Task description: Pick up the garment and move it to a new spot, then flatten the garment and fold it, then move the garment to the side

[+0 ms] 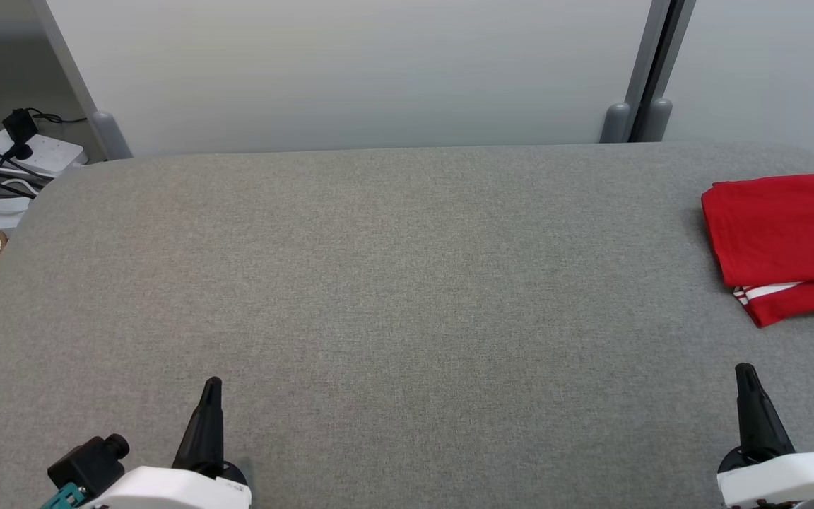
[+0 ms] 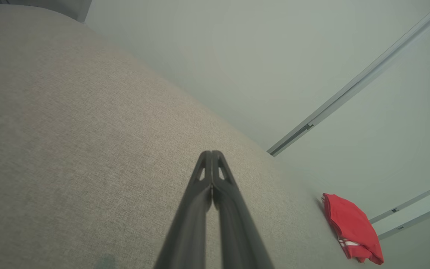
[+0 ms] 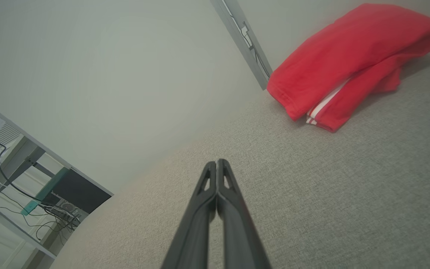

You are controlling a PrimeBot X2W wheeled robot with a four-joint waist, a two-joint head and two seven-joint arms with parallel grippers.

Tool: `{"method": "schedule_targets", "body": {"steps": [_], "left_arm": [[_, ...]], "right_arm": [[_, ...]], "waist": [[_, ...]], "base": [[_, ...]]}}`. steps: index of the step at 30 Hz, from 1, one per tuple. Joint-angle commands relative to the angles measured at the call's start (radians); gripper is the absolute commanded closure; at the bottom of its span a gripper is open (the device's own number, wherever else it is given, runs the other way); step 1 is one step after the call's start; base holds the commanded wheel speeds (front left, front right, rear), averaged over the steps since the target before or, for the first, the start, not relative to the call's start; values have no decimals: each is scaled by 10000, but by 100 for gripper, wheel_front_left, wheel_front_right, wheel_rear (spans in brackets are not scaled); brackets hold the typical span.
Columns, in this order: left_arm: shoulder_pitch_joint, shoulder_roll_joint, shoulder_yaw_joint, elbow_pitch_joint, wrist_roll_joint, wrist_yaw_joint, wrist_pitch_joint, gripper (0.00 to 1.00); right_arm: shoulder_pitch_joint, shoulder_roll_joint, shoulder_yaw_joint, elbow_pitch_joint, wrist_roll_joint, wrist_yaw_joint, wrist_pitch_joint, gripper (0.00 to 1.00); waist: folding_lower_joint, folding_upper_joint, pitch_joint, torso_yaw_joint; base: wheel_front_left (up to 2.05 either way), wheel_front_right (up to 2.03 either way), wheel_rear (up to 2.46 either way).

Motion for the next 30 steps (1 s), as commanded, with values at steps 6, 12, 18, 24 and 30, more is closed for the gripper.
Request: {"method": "schedule_targets", "body": {"steps": [6,12,18,24,30], "left_arm": [[-653,76,340,-169,-814,-141,226,100],[-724,82,484,-121,-1553,-205,432,100],[-784,86,609,-80,-2185,-259,609,100],[-844,90,733,-39,-2814,-314,785,100],[-905,94,858,3,-3446,-368,963,100]], "right_arm": [[-540,-111,3,-179,897,1,264,100],[-602,-104,-35,-125,1718,1,466,100],[-655,-98,-68,-78,2421,1,639,100],[-708,-91,-100,-32,3121,1,811,100],[-761,-85,-132,15,3826,1,984,100]], "waist": [[-1,0,12,0],[-1,0,25,0],[-1,0,37,0],[-1,0,48,0],[-1,0,59,-1]], "base": [[0,0,0],[0,0,0],[0,0,0],[0,0,0],[0,0,0]]}}
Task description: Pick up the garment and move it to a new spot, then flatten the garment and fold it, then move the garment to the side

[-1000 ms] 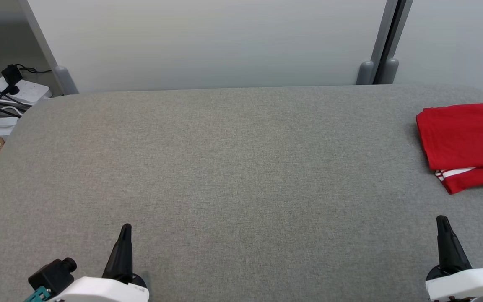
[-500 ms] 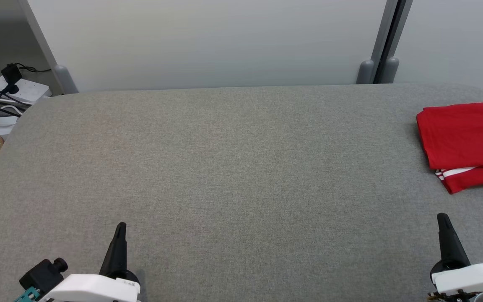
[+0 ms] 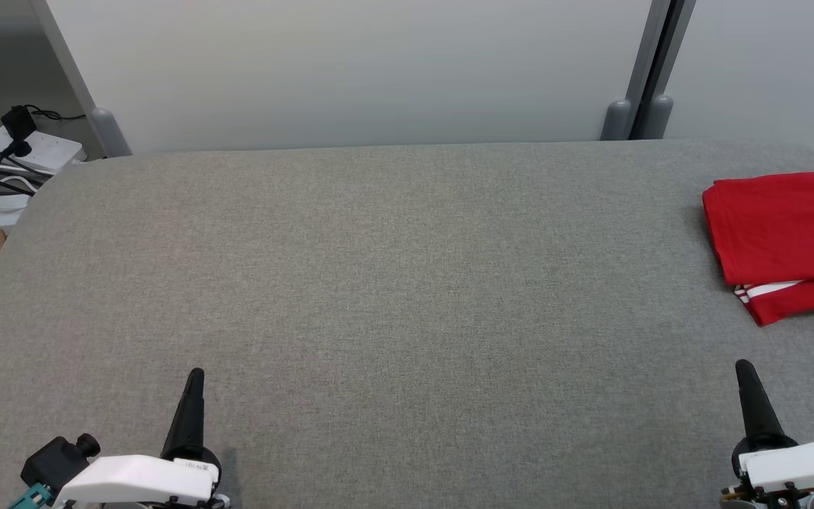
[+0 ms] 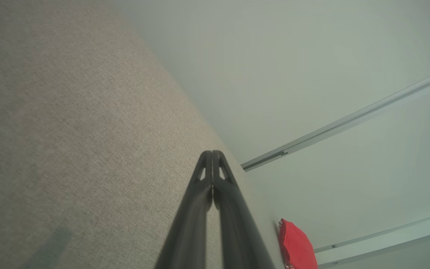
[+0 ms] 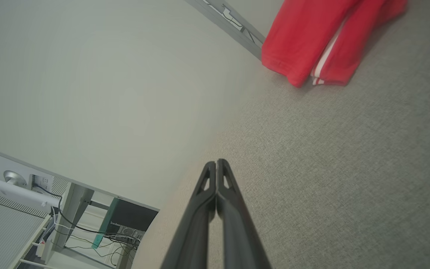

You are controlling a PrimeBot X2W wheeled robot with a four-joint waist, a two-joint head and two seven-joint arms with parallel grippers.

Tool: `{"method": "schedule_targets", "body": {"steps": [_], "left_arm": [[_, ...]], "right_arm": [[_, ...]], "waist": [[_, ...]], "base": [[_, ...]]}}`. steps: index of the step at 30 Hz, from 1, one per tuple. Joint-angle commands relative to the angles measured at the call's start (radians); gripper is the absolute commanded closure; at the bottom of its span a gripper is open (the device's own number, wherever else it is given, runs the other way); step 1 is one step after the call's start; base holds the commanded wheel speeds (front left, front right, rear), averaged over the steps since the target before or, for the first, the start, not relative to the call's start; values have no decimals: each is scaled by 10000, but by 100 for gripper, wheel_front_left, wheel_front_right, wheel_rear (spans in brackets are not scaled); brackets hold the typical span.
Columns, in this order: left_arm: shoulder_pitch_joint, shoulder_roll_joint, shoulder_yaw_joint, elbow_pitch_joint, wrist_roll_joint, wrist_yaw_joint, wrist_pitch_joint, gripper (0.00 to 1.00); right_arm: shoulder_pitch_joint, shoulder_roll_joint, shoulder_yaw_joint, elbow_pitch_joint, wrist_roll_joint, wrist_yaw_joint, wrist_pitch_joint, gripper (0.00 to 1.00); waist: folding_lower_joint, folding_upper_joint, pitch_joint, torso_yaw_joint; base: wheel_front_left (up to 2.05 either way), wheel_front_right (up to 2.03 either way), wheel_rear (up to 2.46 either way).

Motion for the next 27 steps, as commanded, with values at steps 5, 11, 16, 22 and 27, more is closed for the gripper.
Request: {"method": "schedule_targets", "body": {"steps": [5,11,16,22,27], "left_arm": [[-579,96,385,-184,-728,-139,196,100],[-630,99,489,-149,-1254,-185,344,100],[-680,102,594,-115,-1780,-230,493,100],[-741,105,720,-74,-2411,-285,672,100],[-791,107,826,-39,-2937,-330,821,100]], "right_arm": [[-505,-111,45,-194,833,1,223,100],[-549,-106,18,-156,1420,1,367,100],[-593,-100,-8,-117,2007,1,511,100],[-646,-94,-40,-70,2711,1,683,100],[-690,-89,-66,-32,3298,0,827,100]], "waist": [[0,-1,11,0],[0,-1,20,0],[0,-1,30,0],[-1,-1,41,0],[-1,-1,50,0]], "base": [[0,0,0],[0,0,0],[0,0,0],[0,0,0],[0,0,0]]}}
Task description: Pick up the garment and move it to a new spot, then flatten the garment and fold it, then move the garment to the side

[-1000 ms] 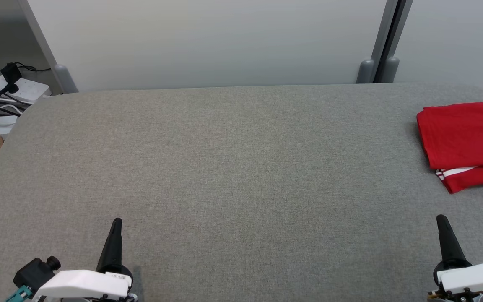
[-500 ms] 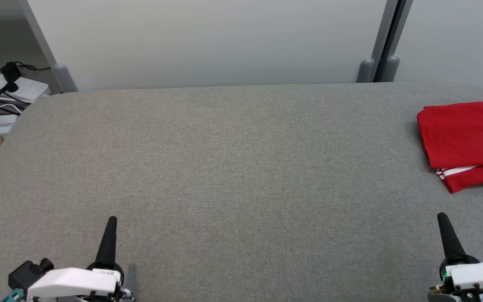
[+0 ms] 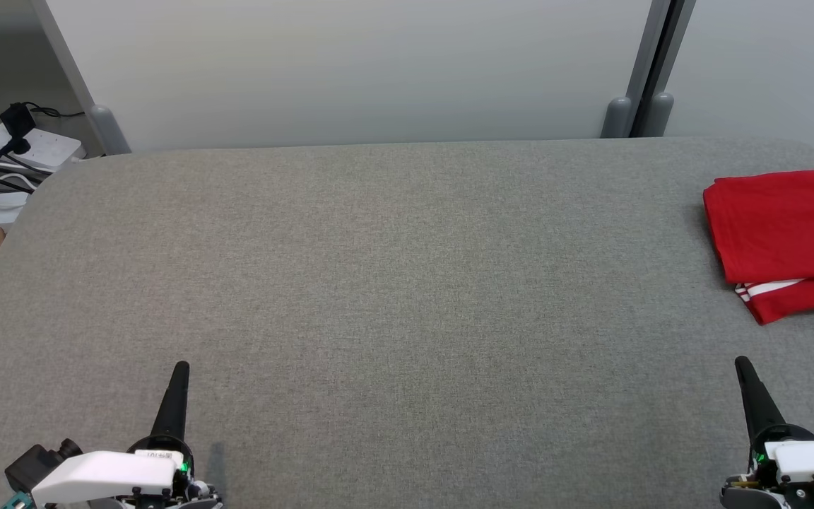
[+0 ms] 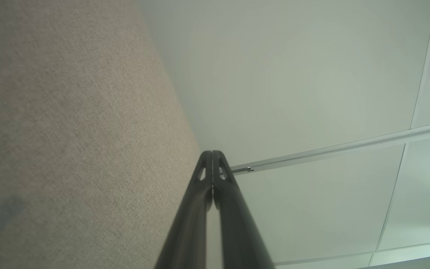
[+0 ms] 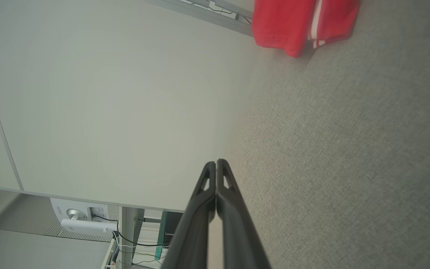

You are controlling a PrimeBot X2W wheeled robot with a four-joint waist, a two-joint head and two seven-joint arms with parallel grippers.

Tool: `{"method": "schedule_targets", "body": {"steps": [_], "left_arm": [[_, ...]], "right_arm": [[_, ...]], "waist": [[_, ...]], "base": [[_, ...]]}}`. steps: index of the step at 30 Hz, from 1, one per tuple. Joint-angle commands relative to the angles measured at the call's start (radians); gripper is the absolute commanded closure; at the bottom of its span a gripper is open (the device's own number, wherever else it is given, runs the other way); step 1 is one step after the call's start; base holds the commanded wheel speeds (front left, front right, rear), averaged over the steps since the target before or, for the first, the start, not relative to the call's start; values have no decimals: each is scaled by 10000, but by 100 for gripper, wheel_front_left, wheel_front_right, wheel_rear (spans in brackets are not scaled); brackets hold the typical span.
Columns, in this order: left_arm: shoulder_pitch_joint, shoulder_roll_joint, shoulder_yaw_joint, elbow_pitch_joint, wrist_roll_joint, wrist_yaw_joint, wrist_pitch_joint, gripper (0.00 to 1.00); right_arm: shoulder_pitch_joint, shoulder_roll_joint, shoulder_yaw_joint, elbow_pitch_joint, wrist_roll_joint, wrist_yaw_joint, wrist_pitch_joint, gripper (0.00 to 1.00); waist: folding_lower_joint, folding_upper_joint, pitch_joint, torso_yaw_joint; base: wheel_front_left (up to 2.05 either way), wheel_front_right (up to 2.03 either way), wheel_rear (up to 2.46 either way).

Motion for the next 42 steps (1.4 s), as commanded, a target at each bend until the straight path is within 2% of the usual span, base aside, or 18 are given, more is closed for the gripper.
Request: {"method": "schedule_targets", "body": {"steps": [1,20,42], "left_arm": [[-583,108,346,-201,-269,-86,81,100],[-775,116,746,-70,-2262,-259,647,100],[-778,108,763,-69,-2275,-261,663,100]], "right_arm": [[-480,-107,145,-198,313,2,113,100],[-647,-87,45,-51,2540,2,658,100],[-648,-87,46,-50,2567,2,663,100]], "waist": [[-1,-1,2,0],[-1,-1,38,0],[-1,-1,38,0]], "base": [[0,0,0],[0,0,0],[0,0,0]]}}
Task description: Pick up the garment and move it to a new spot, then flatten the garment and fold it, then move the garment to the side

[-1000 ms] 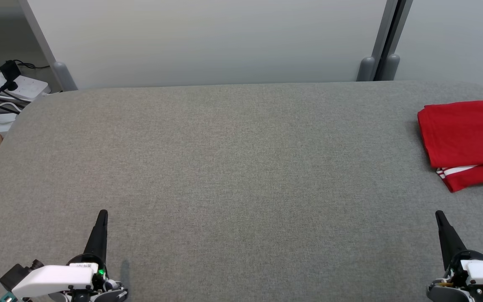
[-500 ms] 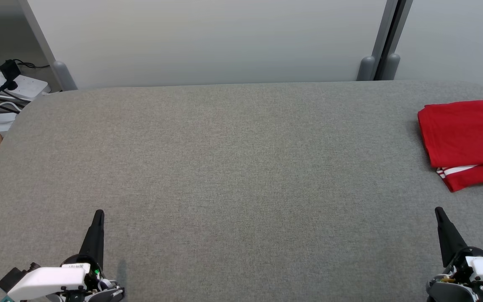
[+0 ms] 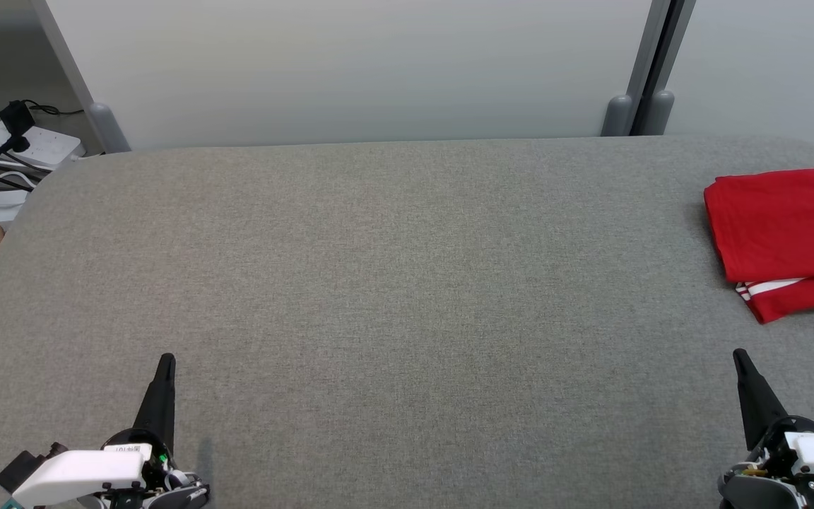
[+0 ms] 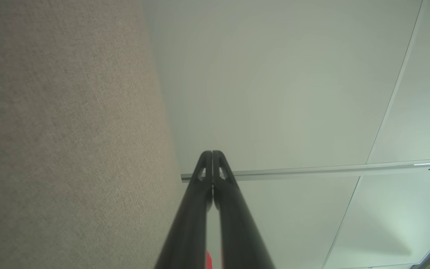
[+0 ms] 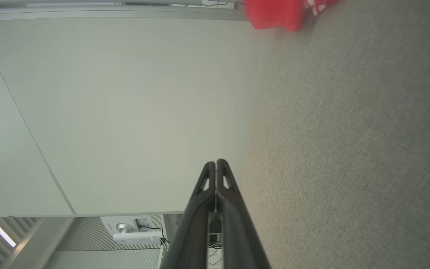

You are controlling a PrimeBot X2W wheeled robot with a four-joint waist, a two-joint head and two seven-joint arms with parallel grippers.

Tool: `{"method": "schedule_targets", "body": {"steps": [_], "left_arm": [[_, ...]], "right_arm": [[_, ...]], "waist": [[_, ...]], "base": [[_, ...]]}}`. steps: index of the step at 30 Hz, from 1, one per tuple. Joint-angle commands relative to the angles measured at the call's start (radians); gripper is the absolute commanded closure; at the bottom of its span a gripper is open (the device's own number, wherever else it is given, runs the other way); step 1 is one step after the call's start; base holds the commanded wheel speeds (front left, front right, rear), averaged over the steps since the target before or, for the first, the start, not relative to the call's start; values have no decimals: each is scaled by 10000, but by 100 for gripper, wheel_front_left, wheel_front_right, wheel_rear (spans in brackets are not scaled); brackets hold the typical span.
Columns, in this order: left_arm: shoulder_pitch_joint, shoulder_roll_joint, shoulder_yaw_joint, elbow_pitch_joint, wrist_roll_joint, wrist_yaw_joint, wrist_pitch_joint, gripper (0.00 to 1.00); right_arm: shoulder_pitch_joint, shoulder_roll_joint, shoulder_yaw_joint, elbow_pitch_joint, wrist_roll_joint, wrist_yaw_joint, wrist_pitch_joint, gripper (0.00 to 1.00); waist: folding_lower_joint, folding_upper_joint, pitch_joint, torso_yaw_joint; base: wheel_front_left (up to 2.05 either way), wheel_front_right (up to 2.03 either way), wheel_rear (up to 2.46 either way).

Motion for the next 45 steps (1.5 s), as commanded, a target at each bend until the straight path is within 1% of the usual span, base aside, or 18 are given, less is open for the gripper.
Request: {"method": "schedule_targets", "body": {"steps": [1,45], "left_arm": [[-580,109,331,-221,-54,-81,62,100],[-581,99,346,-222,-42,-81,74,100]], "right_arm": [[-399,-101,172,-267,118,16,77,100],[-399,-100,174,-267,120,16,75,100]], "waist": [[0,-1,0,0],[0,-1,0,0]], "base": [[0,0,0],[0,0,0]]}}
